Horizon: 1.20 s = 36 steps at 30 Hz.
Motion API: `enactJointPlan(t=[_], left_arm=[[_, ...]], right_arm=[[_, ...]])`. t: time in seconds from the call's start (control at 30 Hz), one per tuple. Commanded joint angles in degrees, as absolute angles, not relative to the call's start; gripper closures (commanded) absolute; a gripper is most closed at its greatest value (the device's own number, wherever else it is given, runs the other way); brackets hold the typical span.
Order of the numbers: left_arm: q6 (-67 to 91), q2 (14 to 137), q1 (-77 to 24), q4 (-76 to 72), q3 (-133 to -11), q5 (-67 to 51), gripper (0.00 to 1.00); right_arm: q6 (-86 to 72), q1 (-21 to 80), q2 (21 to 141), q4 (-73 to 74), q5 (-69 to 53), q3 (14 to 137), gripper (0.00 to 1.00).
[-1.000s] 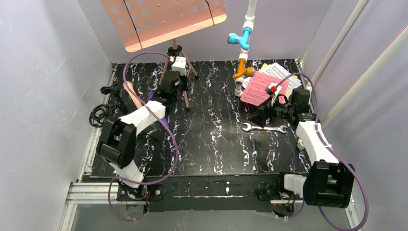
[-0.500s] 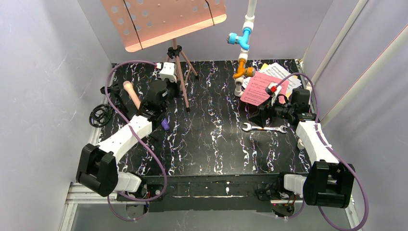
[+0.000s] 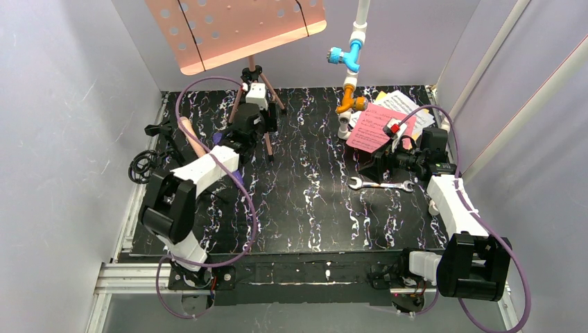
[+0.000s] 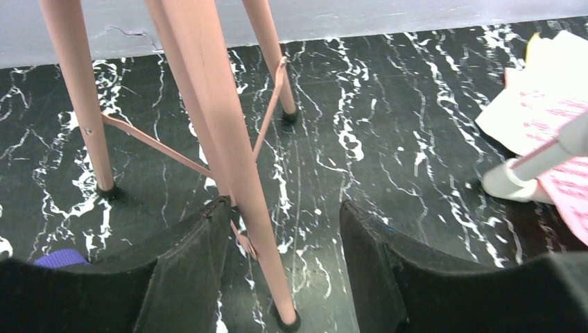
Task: Pack up the instrument practice props
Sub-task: Move the music stand to the center of the board.
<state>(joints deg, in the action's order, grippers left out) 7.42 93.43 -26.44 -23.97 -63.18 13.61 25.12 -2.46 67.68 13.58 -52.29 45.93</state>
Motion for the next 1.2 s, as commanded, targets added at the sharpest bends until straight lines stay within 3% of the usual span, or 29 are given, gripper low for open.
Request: enactJointPlan(t=[0.0, 0.33, 1.17], left_arm=[[6.8, 96.5, -26.3, -26.4, -69.0, 21.9, 0.49], [5.1, 98.3, -25.7, -26.4, -70.7, 19.6, 1.00], [12.7, 72.2, -28.4, -18.6, -50.3, 17.4, 1.00]], right_arm=[[25.6, -3.0, 66.1, 13.1, -53.6, 45.9, 0.02], [25.8, -3.0, 66.4, 13.4, -53.4, 46.0, 0.02], [25.8, -3.4, 66.5, 13.2, -53.4, 45.7, 0.02]])
